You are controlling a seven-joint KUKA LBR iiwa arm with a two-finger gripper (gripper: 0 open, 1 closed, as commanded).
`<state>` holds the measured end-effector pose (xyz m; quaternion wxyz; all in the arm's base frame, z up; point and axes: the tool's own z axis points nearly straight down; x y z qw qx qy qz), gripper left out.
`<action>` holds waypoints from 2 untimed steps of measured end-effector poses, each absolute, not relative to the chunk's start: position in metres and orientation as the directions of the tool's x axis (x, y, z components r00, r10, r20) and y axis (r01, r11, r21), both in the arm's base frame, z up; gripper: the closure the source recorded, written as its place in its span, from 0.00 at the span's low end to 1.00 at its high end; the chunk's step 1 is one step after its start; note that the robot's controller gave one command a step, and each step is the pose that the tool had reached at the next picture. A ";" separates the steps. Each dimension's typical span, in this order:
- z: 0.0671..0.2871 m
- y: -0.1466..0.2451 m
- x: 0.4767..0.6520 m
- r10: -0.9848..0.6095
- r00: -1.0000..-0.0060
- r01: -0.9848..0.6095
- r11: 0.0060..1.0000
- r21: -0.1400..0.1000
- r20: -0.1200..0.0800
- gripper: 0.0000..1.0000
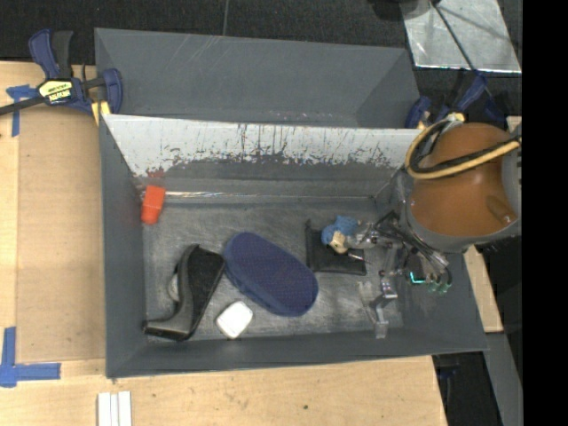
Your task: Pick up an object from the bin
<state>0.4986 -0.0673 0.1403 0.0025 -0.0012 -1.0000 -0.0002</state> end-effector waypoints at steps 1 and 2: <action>0.084 -0.071 0.560 0.330 -0.944 0.330 0.944 0.001 -0.004 0.00; 0.102 -0.050 0.581 0.400 -0.917 0.400 0.917 0.003 -0.007 0.00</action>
Offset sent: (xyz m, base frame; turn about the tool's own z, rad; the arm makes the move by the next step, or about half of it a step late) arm 0.0725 -0.0043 -0.0703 0.3590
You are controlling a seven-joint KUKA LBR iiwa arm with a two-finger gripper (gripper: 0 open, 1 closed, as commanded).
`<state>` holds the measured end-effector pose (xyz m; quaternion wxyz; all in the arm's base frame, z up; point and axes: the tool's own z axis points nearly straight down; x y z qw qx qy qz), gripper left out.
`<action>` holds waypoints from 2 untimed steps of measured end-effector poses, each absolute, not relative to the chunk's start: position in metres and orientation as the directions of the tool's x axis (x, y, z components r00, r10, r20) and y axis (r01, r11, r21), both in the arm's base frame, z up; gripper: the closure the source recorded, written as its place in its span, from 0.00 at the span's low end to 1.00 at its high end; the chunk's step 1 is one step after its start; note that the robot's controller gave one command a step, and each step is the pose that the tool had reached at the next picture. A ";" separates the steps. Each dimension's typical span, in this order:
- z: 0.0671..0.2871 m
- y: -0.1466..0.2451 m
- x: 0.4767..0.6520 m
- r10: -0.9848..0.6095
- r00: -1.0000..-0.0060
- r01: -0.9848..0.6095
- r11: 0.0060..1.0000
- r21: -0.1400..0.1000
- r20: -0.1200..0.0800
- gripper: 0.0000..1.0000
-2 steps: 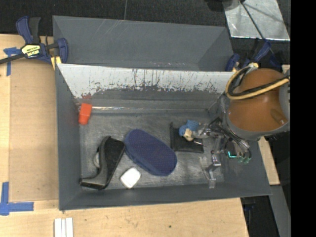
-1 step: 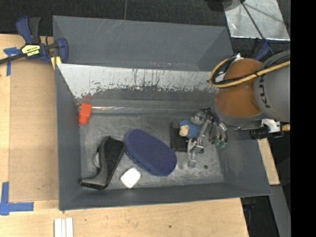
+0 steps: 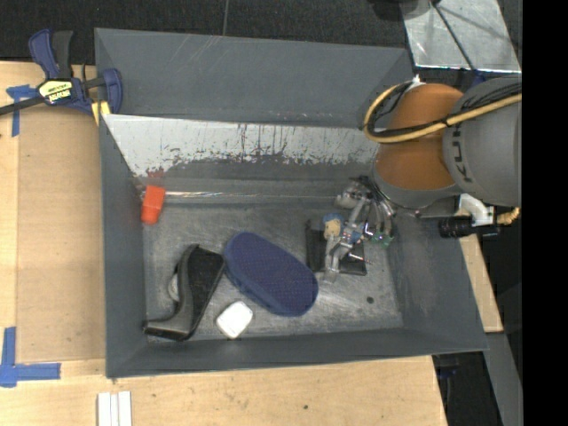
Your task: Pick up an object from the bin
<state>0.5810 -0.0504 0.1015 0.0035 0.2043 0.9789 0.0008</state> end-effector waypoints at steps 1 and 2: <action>0.112 -0.068 0.583 0.549 -0.836 0.549 0.836 0.002 -0.006 0.00; 0.072 -0.058 0.577 0.608 -0.794 0.608 0.794 0.003 -0.008 0.00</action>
Offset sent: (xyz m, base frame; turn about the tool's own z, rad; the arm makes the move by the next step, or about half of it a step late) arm 0.0008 -0.0175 0.0096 0.1719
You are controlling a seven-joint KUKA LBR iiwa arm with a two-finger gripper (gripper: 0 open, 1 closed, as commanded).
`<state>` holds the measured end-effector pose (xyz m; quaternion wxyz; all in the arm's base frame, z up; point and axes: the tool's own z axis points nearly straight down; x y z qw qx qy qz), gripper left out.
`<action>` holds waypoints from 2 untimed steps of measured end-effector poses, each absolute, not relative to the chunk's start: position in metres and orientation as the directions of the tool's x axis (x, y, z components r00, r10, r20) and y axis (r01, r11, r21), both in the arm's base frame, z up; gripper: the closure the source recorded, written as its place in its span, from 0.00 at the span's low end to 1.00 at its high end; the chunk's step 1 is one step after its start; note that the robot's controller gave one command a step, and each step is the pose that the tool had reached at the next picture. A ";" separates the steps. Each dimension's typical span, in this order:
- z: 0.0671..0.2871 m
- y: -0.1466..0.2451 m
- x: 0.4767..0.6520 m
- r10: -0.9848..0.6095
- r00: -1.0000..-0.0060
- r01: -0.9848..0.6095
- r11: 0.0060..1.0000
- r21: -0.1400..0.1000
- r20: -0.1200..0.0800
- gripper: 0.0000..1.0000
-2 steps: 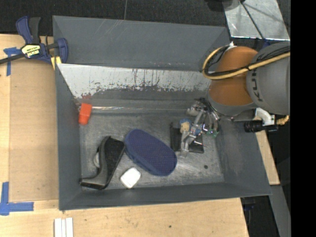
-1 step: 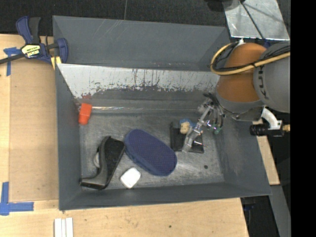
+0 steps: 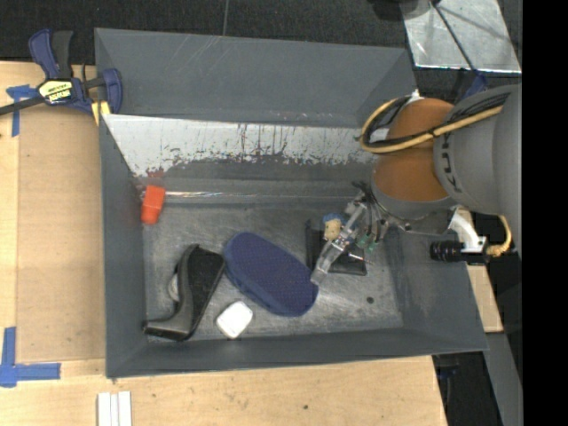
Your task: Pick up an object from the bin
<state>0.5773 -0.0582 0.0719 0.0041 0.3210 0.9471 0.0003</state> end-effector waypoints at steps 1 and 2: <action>0.074 -0.059 0.579 0.605 -0.796 0.605 0.796 0.003 -0.007 0.00; 0.079 -0.061 0.584 0.606 -0.795 0.606 0.795 0.009 -0.024 1.00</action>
Offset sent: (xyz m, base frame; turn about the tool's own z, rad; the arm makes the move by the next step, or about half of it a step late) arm 0.0000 0.0000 0.0000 0.0000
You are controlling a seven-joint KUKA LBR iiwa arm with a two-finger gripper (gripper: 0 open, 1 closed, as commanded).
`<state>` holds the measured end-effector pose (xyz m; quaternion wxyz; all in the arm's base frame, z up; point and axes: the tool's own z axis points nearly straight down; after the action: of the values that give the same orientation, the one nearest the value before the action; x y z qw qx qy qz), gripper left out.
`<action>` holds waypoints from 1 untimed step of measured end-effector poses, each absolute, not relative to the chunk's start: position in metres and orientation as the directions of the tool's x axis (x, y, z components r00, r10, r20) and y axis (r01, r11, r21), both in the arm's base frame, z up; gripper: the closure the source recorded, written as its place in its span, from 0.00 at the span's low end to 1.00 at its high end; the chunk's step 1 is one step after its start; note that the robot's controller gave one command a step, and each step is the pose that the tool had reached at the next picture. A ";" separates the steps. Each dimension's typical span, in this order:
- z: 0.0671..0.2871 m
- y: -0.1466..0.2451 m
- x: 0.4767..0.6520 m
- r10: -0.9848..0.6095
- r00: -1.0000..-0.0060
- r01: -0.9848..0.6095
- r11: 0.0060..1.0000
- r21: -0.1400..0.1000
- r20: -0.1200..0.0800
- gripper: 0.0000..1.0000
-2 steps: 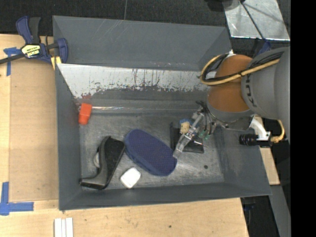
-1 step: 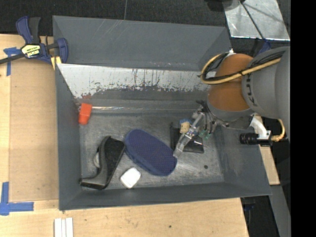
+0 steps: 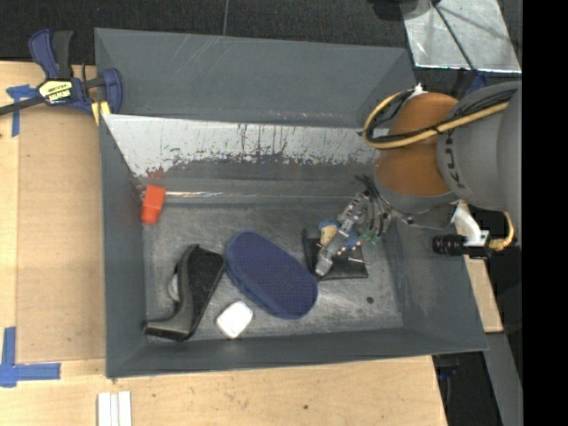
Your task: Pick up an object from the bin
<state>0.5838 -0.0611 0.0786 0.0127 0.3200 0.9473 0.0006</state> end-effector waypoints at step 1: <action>0.141 -0.062 0.586 0.604 -0.797 0.604 0.797 0.005 -0.009 1.00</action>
Offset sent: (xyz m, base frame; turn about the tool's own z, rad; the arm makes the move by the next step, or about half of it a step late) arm 0.0000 0.0001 0.0581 -0.0001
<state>0.5864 -0.0622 0.1415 0.0051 0.3187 0.9478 0.0009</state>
